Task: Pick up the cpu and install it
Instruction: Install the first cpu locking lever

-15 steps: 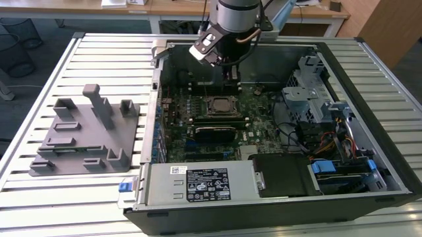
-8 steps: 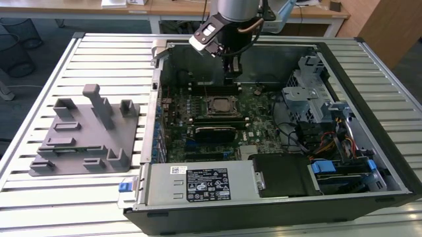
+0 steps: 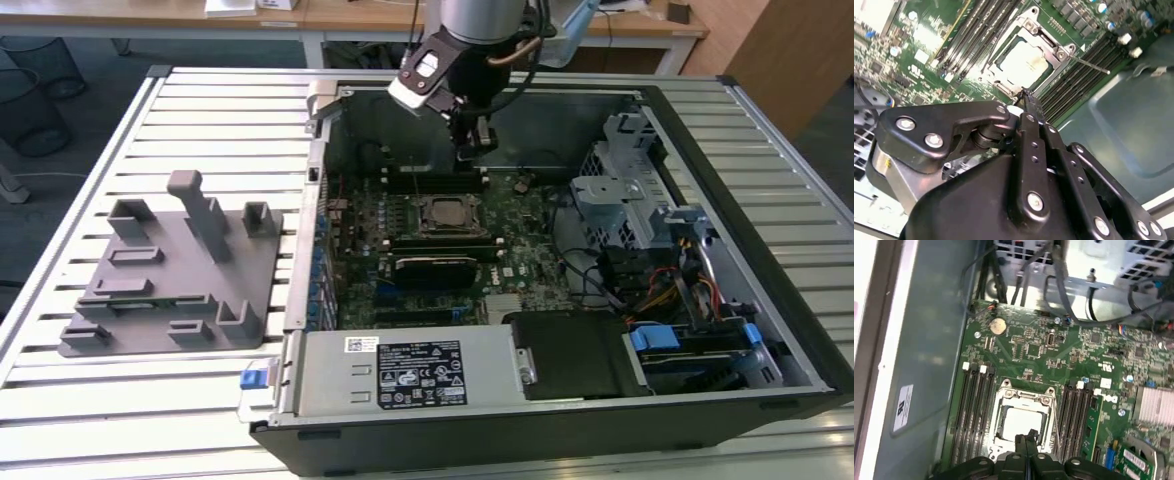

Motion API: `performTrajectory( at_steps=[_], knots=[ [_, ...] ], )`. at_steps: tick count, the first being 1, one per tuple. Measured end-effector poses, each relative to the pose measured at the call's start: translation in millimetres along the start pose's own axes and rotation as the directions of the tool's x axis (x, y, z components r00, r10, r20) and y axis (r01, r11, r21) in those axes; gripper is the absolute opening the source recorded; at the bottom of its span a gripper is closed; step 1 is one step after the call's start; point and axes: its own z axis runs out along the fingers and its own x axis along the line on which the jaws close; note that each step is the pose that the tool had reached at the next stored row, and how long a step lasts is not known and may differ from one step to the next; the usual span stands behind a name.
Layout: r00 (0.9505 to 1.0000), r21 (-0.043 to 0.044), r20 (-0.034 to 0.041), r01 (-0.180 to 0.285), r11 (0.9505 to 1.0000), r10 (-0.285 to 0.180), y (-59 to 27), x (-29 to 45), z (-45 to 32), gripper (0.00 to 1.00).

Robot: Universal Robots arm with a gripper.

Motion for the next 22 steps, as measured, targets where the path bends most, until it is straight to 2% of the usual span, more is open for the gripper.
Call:
performTrajectory(
  at_steps=[3, 6, 9, 15, 18, 20, 21, 22],
  knots=[
    [0.9985, 0.0006, 0.0028, 0.054, 0.9985, -0.054, 0.0, 0.0, 0.0, 0.11],
    [0.9942, 0.0008, 0.004, 0.108, 0.9942, -0.108, 0.0, 0.0, 0.1, 0.11],
    [0.9867, 0.0012, 0.0053, 0.162, 0.9867, -0.162, 0.0, 0.0, 0.3, 0.11],
    [0.9678, 0.0027, 0.0088, 0.251, 0.9679, -0.251, -0.5, 0.1, 0.8, 0.11],
    [0.9554, 0.0031, 0.0098, 0.295, 0.9554, -0.295, -1.4, 0.3, 1.3, 0.11],
    [0.9427, 0.0034, 0.0104, 0.334, 0.9427, -0.334, -1.5, 0.3, 1.6, 0.11],
    [0.9311, 0.0034, 0.0105, 0.365, 0.9311, -0.365, -1.5, 0.3, 2.0, 0.11],
    [0.9244, 0.0034, 0.0105, 0.381, 0.9244, -0.381, -1.5, 0.3, 2.1, 0.11]
  ],
)
